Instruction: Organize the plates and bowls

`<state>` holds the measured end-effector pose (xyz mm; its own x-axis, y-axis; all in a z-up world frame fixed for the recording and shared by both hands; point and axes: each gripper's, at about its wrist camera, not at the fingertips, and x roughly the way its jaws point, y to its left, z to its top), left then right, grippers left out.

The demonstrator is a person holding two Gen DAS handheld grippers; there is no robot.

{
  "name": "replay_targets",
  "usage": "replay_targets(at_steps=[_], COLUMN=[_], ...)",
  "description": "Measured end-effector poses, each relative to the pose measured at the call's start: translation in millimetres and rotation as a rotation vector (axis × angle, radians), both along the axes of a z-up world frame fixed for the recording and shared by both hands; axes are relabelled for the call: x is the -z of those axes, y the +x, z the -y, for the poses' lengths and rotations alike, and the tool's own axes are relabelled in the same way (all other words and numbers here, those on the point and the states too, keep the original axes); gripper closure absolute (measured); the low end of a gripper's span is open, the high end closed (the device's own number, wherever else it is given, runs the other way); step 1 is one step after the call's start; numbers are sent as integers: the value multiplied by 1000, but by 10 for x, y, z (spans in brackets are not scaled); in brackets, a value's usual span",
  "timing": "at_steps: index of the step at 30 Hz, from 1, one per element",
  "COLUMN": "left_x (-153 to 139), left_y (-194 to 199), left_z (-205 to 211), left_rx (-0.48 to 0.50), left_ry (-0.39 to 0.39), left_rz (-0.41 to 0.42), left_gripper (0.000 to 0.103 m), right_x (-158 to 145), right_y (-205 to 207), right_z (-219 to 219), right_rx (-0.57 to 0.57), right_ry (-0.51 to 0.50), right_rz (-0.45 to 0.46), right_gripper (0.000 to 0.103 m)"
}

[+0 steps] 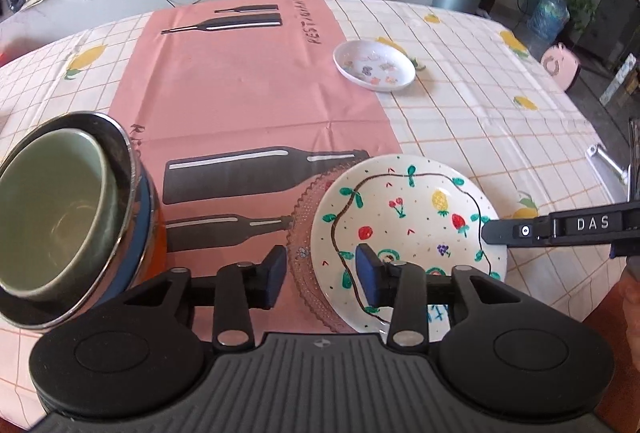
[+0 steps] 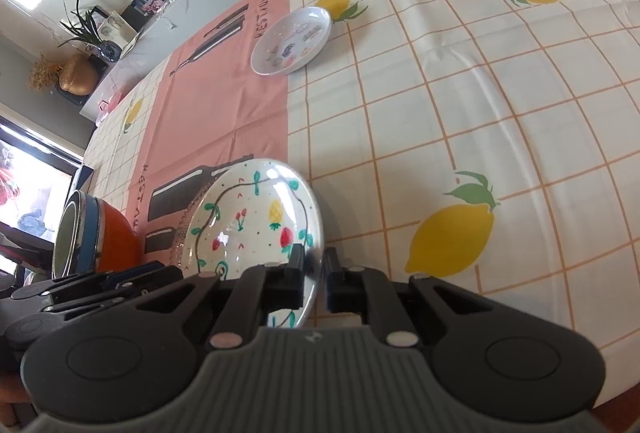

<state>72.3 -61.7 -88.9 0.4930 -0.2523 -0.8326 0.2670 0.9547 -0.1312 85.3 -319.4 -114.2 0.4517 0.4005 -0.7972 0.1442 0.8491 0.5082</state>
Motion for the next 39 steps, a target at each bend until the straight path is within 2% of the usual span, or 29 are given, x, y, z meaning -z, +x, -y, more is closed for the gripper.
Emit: replay_targets(at_steps=[2,6,10,13,15,21,27,31,35,39], left_x=[13,72,176,232,257,302,323,349,332,295], left_y=[-4,10,43,45,48,73,77,96,87,66], left_z=[-106,-197,-271,-311,-337,-358,-372,-441,-407,-295], left_rx=[-31,-61,-52,-58,-56,-61,-67,-89,-76,-49], left_ry=[-42,-41,-153,-202,-230,-269,-283,-331,-305,-210], left_rz=[5,-7,-72,-89,-96,-120,-126,-150,-138,-105], left_gripper=[54,54,54,55,63,66,67,67,67,76], right_x=[0,-4,12,28,3,-40,13,146,138,85], right_y=[1,27,55,49,27,-15,15,41,31,19], right_z=[-28,-85,-101,-58,-34,-31,23,96,92,17], right_rx=[-5,-14,-22,-11,-3,-12,20,47,44,22], right_ry=[1,-32,-50,-27,-32,-37,14,119,122,75], right_rz=[5,18,16,17,23,33,22,-8,-10,-8], right_gripper=[96,96,95,95,95,102,102,101,102,103])
